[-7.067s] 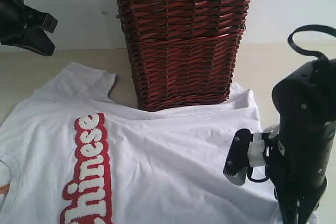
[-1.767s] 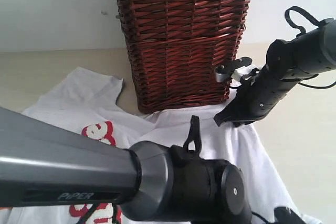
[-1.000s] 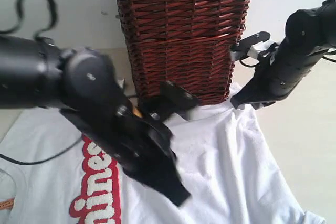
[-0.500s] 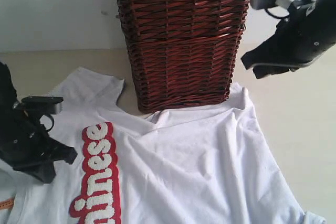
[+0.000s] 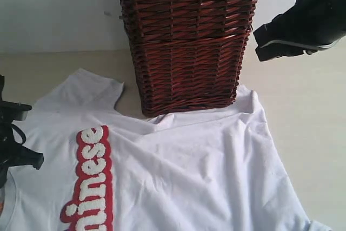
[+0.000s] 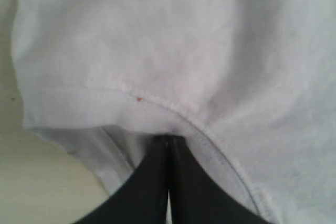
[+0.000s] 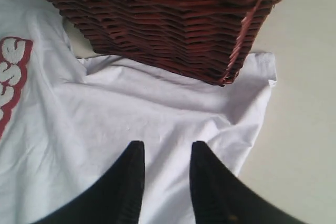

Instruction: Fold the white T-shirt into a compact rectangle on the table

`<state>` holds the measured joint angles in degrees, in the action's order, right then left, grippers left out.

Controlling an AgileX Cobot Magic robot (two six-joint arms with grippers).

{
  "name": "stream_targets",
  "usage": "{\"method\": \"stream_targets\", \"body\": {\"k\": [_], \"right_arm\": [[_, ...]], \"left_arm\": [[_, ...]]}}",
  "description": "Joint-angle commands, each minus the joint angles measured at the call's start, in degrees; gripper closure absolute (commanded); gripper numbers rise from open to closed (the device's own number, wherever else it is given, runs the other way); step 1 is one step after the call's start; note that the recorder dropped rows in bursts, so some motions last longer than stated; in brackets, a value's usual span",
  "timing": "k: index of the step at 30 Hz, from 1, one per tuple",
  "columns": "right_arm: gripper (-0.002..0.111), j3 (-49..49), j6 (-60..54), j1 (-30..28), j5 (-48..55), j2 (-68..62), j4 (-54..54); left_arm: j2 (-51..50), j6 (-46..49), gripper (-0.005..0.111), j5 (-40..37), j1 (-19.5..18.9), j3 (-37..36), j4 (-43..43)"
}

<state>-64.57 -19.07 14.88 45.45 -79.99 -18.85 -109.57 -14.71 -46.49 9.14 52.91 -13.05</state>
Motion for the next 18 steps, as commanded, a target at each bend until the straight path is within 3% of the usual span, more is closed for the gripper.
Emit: {"method": "stream_targets", "body": {"k": [1,10,18], "right_arm": [[0.077,0.63,0.19,-0.19,0.88,-2.04,3.00],[0.077,4.59,4.24,-0.19,2.17,-5.11,8.03],[0.082,11.19,0.31,0.58,8.73,-5.11,-0.45]], "left_arm": [[-5.68,-0.08,0.107,0.52,-1.46,2.05,-4.14],[-8.36,3.26,0.107,-2.56,-9.14,10.69,-3.23],[-5.00,16.80,0.107,-2.04,-7.70,16.73,11.30]]}}
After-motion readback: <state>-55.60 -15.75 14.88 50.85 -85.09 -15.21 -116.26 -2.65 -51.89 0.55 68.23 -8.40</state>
